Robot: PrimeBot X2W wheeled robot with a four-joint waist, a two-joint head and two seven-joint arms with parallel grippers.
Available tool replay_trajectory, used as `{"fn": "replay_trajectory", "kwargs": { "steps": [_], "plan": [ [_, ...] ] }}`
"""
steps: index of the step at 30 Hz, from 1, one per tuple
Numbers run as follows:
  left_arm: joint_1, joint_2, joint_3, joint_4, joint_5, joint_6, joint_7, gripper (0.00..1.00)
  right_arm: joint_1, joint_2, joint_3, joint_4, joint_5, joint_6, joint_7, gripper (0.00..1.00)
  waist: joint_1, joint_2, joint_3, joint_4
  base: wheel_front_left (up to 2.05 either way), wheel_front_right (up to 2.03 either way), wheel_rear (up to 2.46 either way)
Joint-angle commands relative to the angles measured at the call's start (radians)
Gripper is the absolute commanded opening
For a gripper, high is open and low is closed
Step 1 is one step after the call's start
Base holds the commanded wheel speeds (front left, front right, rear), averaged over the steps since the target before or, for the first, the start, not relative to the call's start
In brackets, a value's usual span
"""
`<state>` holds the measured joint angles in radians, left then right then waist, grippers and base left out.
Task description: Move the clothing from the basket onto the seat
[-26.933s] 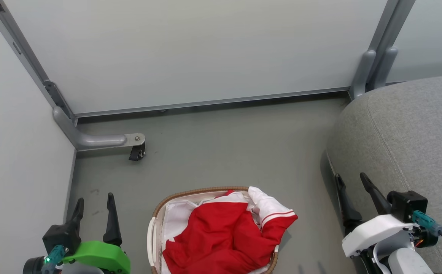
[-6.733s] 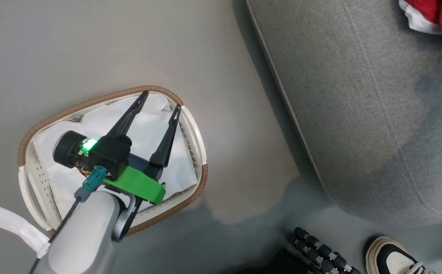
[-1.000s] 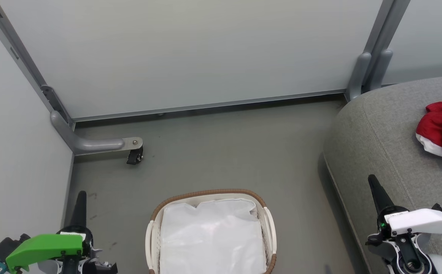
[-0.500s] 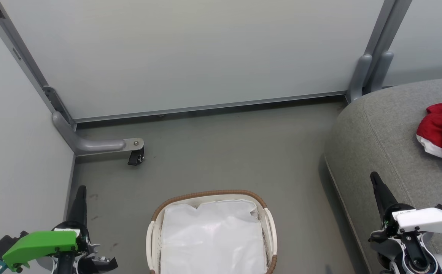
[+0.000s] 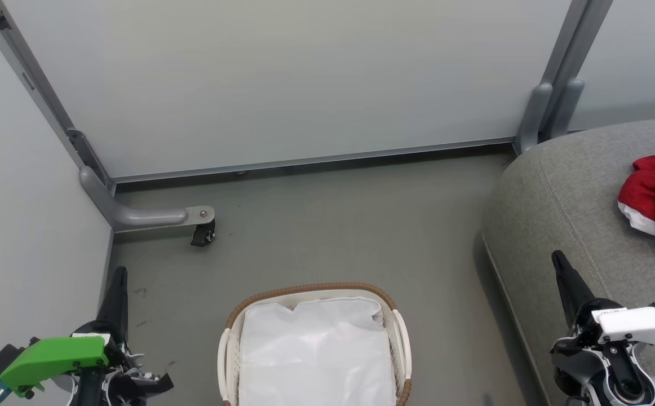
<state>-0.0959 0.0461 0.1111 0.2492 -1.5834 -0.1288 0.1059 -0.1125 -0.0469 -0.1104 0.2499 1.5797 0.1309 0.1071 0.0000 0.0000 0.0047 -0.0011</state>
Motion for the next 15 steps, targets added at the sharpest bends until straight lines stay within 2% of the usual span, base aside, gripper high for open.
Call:
{"fn": "replay_trajectory", "kwargs": {
  "steps": [1,15],
  "plan": [
    [-0.020,0.007,0.004,-0.006,-0.022,-0.003,0.008,0.00,0.008,-0.006,-0.005,-0.007,0.024,0.000,0.007,0.00,0.0000,0.0000,-0.001,0.000,0.00,0.00,0.00],
    [-0.018,0.007,0.005,-0.005,-0.031,-0.004,0.012,0.00,0.008,-0.006,-0.006,-0.009,0.035,0.000,0.010,0.00,0.0000,0.0000,-0.002,0.001,0.00,0.00,0.00]
  ]
}}
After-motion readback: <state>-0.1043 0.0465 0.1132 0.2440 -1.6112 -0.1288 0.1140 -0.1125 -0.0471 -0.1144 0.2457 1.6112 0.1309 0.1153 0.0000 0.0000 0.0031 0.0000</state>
